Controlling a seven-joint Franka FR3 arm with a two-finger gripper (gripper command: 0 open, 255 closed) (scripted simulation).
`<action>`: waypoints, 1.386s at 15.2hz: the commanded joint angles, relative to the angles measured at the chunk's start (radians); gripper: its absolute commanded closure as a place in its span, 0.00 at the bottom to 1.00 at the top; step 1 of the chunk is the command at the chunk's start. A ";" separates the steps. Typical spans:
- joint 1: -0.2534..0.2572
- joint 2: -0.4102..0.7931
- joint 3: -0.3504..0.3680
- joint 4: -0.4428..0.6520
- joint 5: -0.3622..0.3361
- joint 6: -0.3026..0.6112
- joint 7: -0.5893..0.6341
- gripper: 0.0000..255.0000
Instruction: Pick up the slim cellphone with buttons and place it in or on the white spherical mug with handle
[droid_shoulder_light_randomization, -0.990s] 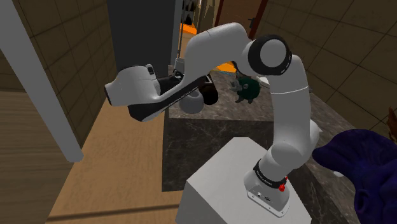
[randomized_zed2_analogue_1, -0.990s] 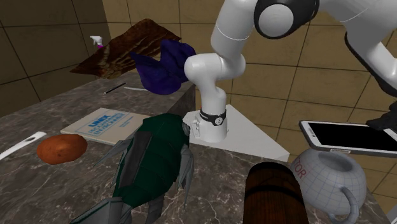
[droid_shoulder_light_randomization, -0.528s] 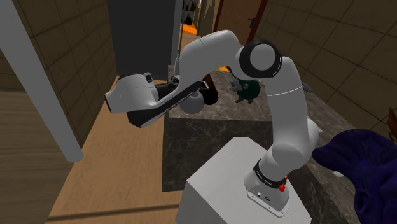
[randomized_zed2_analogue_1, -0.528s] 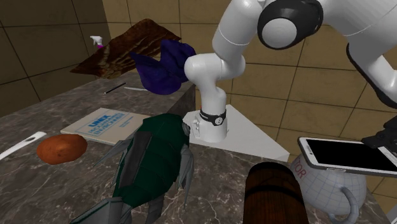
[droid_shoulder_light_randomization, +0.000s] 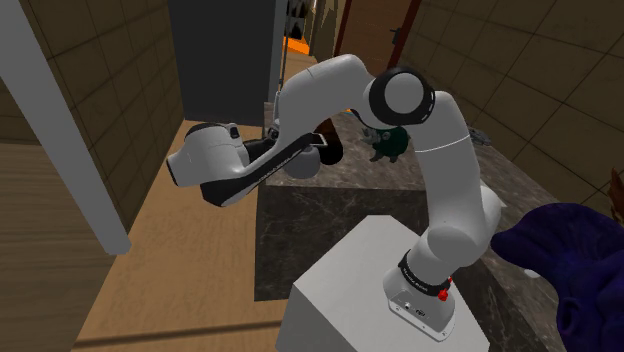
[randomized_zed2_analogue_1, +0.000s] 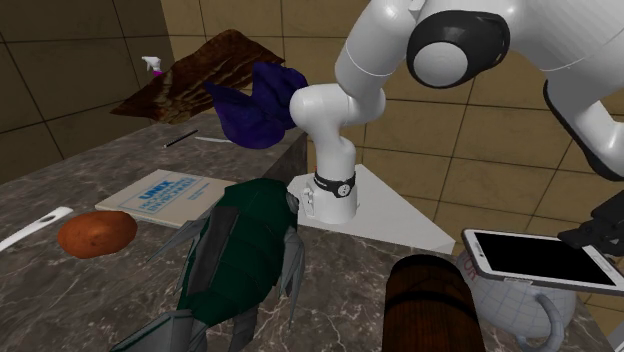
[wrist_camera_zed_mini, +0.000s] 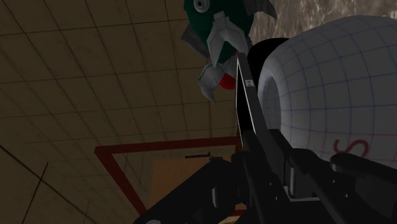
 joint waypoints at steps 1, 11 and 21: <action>-0.005 0.007 0.002 -0.006 0.004 0.012 0.003 1.00; -0.022 0.021 0.028 -0.004 -0.011 -0.004 0.007 0.00; 0.043 0.179 0.129 0.174 -0.118 -0.151 -0.013 0.00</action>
